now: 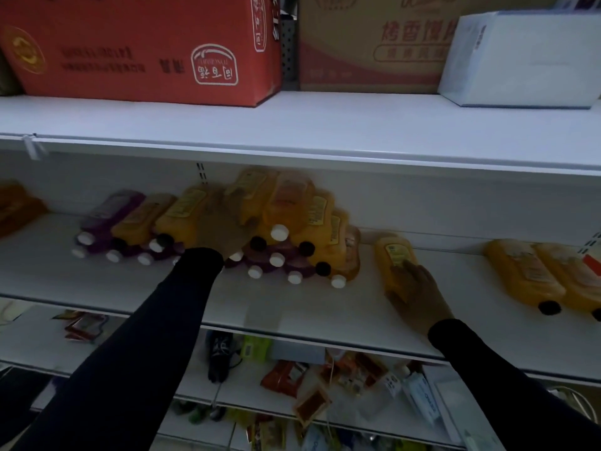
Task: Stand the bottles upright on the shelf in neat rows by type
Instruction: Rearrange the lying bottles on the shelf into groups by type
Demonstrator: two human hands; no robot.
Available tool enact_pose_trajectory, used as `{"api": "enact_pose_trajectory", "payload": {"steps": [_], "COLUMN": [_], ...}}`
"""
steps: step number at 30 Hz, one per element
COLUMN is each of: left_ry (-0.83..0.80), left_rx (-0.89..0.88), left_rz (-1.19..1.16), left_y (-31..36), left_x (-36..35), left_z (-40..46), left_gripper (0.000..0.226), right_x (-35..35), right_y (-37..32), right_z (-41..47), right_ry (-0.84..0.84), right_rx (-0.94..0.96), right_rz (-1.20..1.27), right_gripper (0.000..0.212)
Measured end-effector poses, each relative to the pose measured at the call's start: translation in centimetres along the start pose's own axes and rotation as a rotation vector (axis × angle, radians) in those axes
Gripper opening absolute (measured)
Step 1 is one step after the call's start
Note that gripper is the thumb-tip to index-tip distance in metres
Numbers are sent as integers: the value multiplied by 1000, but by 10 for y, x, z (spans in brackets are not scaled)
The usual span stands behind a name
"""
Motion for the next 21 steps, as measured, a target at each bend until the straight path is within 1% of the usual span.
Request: {"api": "enact_pose_trajectory", "payload": {"steps": [2, 5, 8, 10, 13, 16, 18, 20, 21], "left_ry": [13, -4, 82, 125, 188, 310, 373, 467, 500], "left_rx": [39, 77, 5, -34, 24, 122, 211, 224, 223], "left_rz": [-11, -90, -204, -266, -344, -402, -499, -495, -482], "left_y": [-2, -1, 3, 1, -6, -5, 0, 14, 23], "left_x": [-3, -3, 2, 5, 9, 17, 22, 30, 33], "left_z": [5, 10, -2, -21, -58, -96, -117, -133, -138], "left_gripper": [80, 89, 82, 76, 75, 75, 85, 90, 88], "right_x": [1, 1, 0, -2, -7, -10, -9, -2, 4], "right_y": [0, 5, 11, 10, 7, 9, 13, 20, 23], "right_z": [-2, -8, -11, -8, 2, 6, 5, 6, 6], "right_ry": [18, 91, 156, 123, 43, 58, 66, 95, 115], "right_rx": [-23, -111, -210, -235, -208, -182, -196, -213, -223], "right_rz": [21, 168, 275, 266, 261, 302, 437, 578, 603], "right_gripper": [67, 78, 92, 98, 93, 86, 86, 82, 78]}}
Point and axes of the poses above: each hand's wrist, its own z-axis towards the middle knuckle, its own x-axis out of the back of the hand, y = z × x, the point moved 4 cm from there along z, towards the middle knuckle, and after that the axes turned 2 degrees about -x, right-handed, at the moved point
